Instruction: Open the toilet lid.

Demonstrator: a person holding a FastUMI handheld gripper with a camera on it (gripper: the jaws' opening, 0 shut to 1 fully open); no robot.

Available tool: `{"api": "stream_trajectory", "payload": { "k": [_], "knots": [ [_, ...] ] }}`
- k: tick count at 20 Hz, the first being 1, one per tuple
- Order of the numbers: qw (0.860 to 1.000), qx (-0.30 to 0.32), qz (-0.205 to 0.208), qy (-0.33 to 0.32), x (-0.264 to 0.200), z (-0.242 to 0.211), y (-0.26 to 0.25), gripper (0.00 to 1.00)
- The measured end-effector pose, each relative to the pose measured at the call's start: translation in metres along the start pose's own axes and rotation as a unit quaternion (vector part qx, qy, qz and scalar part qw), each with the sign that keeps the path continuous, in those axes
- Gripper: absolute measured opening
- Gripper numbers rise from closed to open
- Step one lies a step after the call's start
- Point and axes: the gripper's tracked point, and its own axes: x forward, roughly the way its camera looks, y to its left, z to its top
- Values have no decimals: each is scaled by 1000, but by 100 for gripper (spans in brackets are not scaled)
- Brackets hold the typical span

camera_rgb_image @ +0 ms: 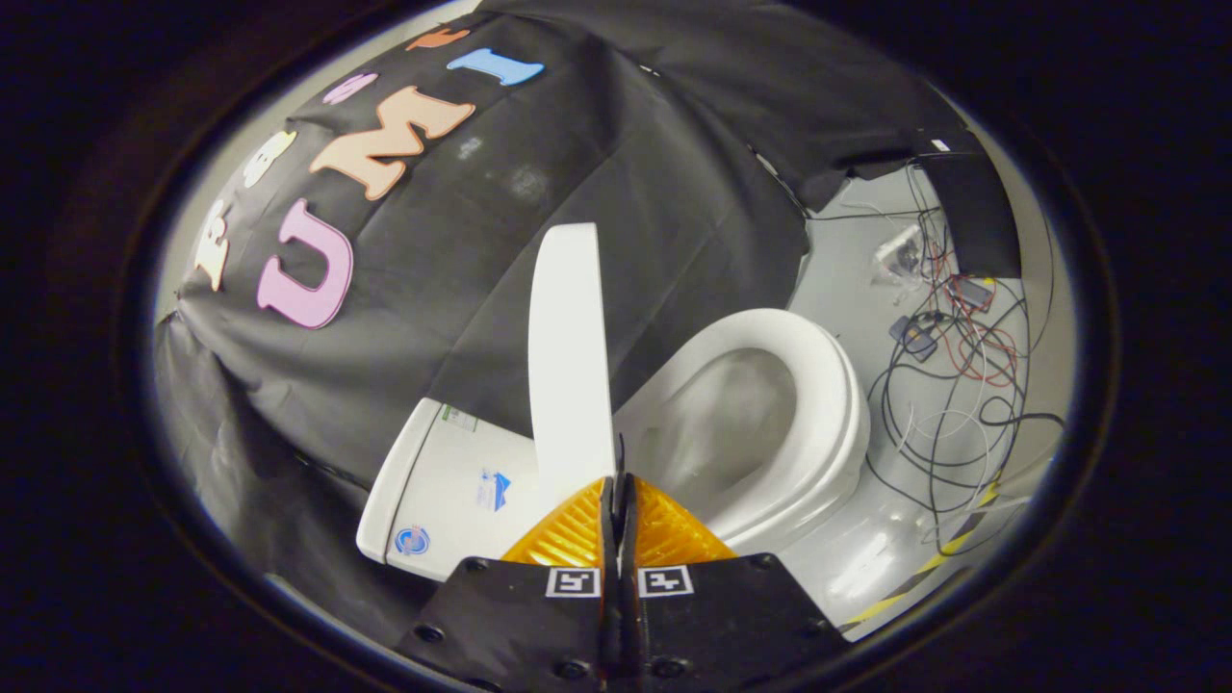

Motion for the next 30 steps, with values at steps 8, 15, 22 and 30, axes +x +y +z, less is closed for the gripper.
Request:
{"api": "stream_trajectory", "payload": {
  "k": [8, 15, 22, 30],
  "knots": [
    [999, -52, -5, -1, -4, 0, 26, 0],
    [993, -117, -11, -10, -6, -3, 57, 0],
    [989, -150, -9, -11, -8, -11, 88, 0],
    [983, -185, -5, -12, -5, -21, 115, 0]
  ]
}}
